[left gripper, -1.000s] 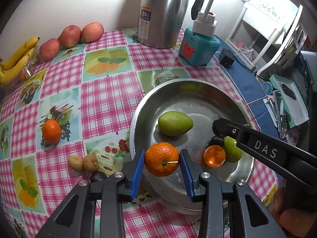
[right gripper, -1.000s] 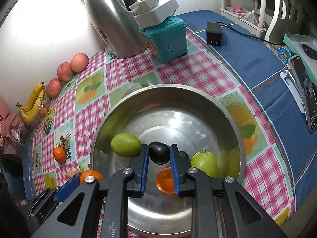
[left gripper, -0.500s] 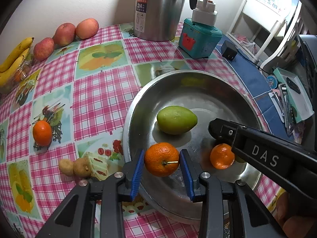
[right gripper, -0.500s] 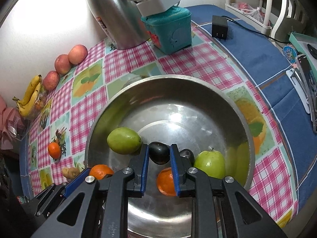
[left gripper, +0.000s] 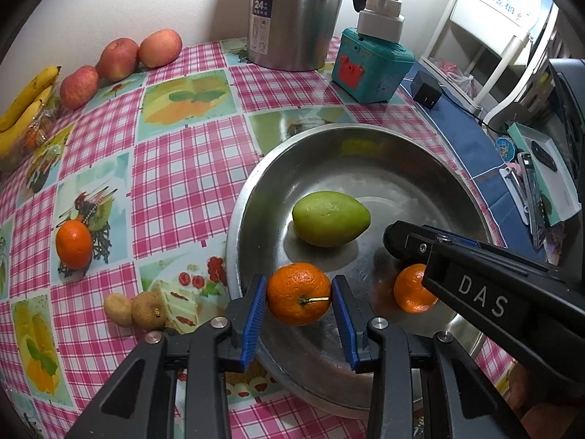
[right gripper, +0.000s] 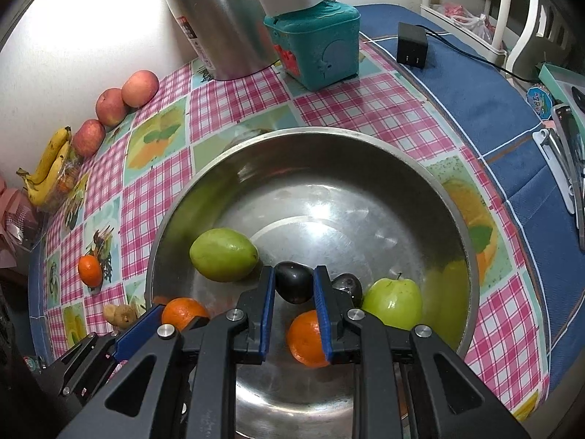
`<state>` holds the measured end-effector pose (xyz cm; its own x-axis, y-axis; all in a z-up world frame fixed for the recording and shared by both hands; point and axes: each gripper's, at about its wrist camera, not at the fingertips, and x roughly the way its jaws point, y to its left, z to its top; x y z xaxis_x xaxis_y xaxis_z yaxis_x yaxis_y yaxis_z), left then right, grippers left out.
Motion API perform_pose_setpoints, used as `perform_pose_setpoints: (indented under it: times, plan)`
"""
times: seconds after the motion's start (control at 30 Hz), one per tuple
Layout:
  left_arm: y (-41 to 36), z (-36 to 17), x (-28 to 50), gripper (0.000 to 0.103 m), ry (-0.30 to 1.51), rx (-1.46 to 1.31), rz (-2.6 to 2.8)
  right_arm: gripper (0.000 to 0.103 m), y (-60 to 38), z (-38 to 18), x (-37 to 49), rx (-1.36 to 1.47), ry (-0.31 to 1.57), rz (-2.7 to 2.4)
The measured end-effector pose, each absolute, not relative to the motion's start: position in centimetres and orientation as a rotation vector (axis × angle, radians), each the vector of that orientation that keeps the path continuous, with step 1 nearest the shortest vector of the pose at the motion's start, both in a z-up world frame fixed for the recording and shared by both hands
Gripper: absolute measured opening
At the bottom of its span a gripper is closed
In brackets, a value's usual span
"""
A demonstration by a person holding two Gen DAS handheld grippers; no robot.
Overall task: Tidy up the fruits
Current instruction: 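Carry the orange and plum into the steel bowl and open both tools, then withdraw both open tools from the bowl back over the table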
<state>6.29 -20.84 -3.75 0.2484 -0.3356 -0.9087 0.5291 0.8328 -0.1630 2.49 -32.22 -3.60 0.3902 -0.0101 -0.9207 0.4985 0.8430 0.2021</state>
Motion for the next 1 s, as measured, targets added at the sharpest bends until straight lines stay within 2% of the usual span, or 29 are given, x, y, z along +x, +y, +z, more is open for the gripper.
perform_pose_setpoints:
  times: [0.3,0.47,0.53,0.57,0.63,1.0]
  plan:
    - [-20.8,-3.7,6.4,0.039,1.183,0.190,-0.584,0.023,-32.1,-3.7,2.6,0.493,1.140,-0.339]
    - [-20.9,-3.8,6.4,0.043,1.187,0.194,-0.589,0.023,-32.2,-3.8,2.7,0.495,1.144,-0.346]
    - [-20.9,-3.6,6.3,0.050,1.185,0.183,-0.602,0.027,-32.2,-3.8,2.7,0.500,1.139,-0.343]
    - [-20.9,-3.4,6.3,0.052,1.179,0.181,-0.602,0.033,-32.2,-3.7,2.7,0.501,1.135,-0.345]
    - [-20.9,-3.1,6.2,0.053,1.166,0.193,-0.597,0.038,-32.2,-3.4,2.6,0.500,1.123,-0.350]
    - [-19.1,-2.0,7.1,0.053,1.165,0.115,-0.545,0.038,-32.6,-2.4,2.2,0.516,1.079,-0.354]
